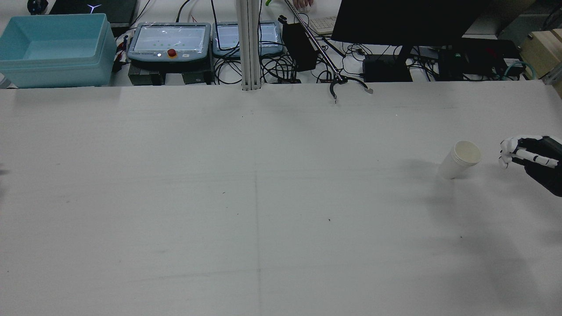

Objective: Pour water
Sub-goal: 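Pull the right hand back and rotate it sideways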

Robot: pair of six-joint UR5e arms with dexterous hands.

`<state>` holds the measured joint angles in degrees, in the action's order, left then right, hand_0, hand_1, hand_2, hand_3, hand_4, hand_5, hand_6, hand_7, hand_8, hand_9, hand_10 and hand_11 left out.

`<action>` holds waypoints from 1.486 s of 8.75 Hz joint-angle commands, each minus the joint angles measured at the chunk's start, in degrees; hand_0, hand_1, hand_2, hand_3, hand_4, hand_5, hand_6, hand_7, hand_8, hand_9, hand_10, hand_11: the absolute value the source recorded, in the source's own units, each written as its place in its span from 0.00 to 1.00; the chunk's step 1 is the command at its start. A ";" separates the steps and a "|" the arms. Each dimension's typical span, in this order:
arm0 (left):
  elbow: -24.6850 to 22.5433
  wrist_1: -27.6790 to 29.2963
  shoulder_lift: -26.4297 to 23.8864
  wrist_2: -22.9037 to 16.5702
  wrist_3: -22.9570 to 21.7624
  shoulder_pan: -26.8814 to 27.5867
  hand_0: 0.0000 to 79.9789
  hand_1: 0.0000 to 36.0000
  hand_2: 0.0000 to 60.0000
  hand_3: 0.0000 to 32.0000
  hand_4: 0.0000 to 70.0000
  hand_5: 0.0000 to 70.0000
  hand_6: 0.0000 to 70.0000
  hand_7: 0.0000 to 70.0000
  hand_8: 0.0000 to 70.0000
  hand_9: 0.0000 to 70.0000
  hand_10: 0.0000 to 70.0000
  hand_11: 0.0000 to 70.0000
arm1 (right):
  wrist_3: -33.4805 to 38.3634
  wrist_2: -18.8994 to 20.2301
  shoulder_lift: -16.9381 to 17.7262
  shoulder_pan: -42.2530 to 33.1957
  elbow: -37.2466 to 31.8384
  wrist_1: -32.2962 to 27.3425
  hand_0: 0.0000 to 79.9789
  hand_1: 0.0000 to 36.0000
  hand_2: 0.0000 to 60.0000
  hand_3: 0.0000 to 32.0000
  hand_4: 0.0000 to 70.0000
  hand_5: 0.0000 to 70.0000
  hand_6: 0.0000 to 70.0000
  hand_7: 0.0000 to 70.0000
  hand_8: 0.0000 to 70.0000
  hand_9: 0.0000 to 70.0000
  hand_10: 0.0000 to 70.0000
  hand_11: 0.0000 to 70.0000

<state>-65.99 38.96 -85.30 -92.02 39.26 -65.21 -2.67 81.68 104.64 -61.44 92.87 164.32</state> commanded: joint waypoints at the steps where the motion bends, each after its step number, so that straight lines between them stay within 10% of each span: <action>1: -0.11 -0.64 0.57 0.00 -2.16 0.00 1.00 1.00 1.00 0.00 1.00 1.00 0.36 0.31 0.20 0.19 0.15 0.25 | -2.68 -3.87 3.80 -1.48 -0.75 -3.20 0.69 0.71 0.41 0.00 0.21 0.11 0.08 0.18 0.10 0.17 0.10 0.19; 2: -0.11 -0.73 0.66 0.00 -3.04 0.00 1.00 1.00 1.00 0.00 1.00 1.00 0.36 0.31 0.20 0.19 0.15 0.25 | -6.00 -3.29 3.73 -7.06 -0.76 -3.66 0.70 0.72 0.30 0.00 0.12 0.04 0.00 0.07 0.00 0.01 0.00 0.01; 4: -0.37 -0.91 0.66 0.00 -4.10 0.00 1.00 1.00 1.00 0.00 1.00 1.00 0.36 0.31 0.20 0.19 0.15 0.26 | -18.79 3.62 1.90 -16.14 -1.63 -3.49 0.68 0.65 0.27 0.00 0.15 0.07 0.03 0.06 0.00 0.00 0.00 0.00; 8: -1.43 -2.14 0.58 -0.09 -4.81 0.00 1.00 1.00 1.00 0.00 1.00 1.00 0.36 0.31 0.20 0.19 0.15 0.26 | -29.31 3.22 -9.96 -11.97 -18.49 -3.92 0.64 0.56 0.19 0.00 0.00 0.07 0.00 0.00 0.00 0.00 0.00 0.00; 13: -1.43 -2.05 1.19 -0.09 -5.69 0.00 1.00 1.00 1.00 0.00 1.00 1.00 0.34 0.31 0.20 0.18 0.15 0.26 | -37.84 0.33 -10.07 0.32 -16.50 -4.28 0.69 0.64 0.13 0.00 0.00 0.13 0.00 0.04 0.00 0.00 0.00 0.00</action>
<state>-67.41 36.64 -84.55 -92.11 33.72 -65.25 -37.04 84.25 94.66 -67.74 75.30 160.03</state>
